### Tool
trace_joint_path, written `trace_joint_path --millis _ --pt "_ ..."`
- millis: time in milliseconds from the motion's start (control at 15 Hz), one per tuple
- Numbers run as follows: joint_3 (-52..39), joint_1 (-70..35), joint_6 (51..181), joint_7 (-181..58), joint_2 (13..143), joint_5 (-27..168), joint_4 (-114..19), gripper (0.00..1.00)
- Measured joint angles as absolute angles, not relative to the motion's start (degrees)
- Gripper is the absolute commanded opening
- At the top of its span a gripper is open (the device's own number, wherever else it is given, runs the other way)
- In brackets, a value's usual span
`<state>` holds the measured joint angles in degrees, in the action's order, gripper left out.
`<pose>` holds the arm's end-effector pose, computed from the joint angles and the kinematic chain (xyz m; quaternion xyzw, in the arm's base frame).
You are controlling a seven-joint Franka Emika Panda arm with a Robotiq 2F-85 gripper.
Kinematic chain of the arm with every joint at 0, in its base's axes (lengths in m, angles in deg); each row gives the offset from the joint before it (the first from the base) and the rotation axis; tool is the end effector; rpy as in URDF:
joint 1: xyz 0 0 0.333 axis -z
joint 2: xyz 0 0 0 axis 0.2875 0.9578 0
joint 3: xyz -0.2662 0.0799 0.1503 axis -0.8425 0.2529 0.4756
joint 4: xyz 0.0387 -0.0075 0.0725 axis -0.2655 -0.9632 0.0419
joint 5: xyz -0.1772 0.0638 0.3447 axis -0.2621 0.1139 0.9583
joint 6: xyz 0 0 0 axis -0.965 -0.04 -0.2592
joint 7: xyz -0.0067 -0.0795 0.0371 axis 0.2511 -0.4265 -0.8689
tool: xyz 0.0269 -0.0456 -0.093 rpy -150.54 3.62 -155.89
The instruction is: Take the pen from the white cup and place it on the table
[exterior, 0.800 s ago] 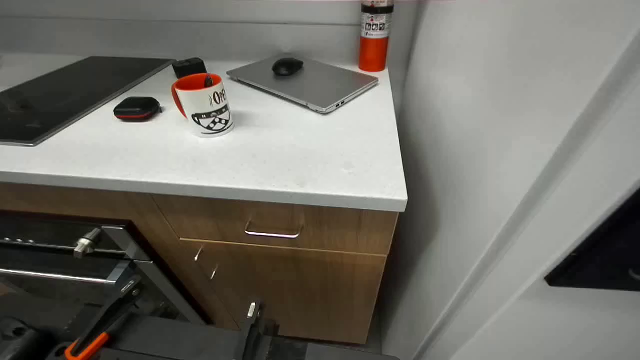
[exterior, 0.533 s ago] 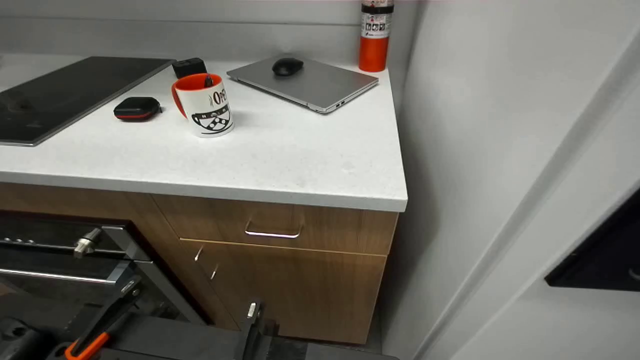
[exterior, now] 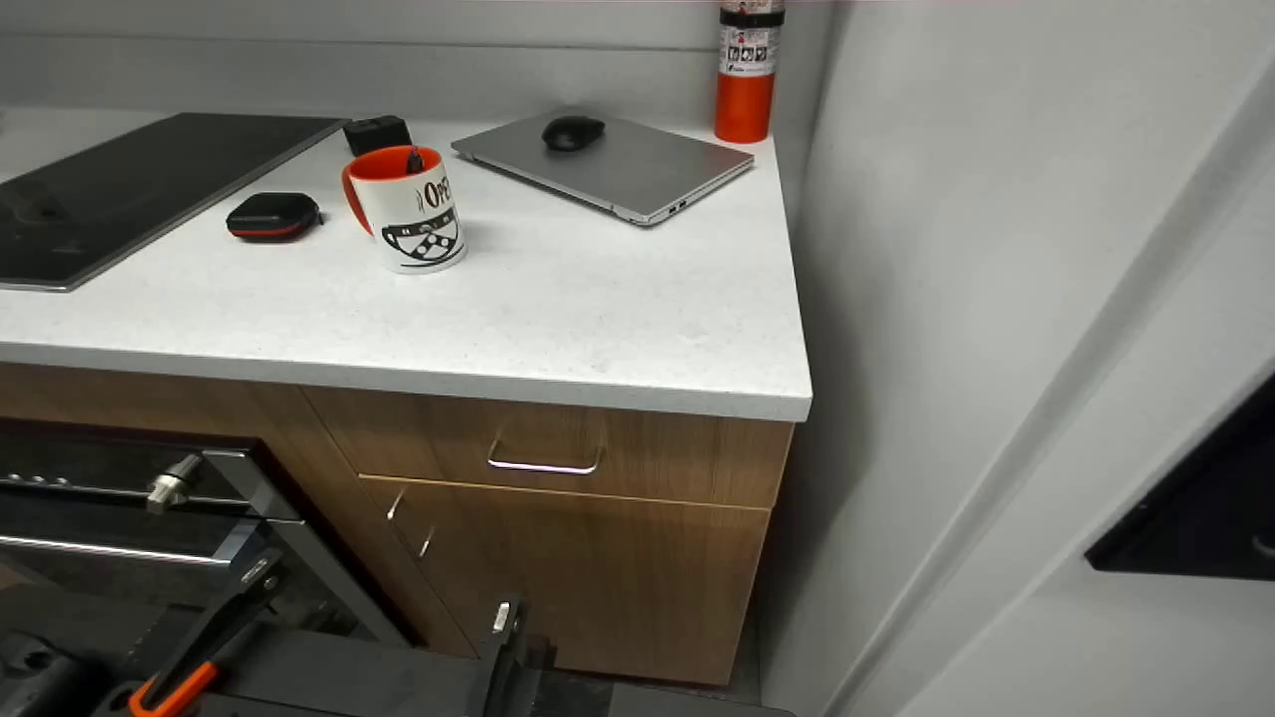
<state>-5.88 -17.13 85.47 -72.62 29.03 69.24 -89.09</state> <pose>0.3843 -0.0275 0.5436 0.9984 0.0484 0.0201 0.0232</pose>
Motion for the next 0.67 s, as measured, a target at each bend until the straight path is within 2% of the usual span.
trace_joint_path --millis 267,667 --pt "-8.7 -18.7 93.0 -80.6 36.5 76.0 -90.2 1.0" --pt "-9.8 -19.0 93.2 -84.9 39.9 79.2 -89.3 1.0"
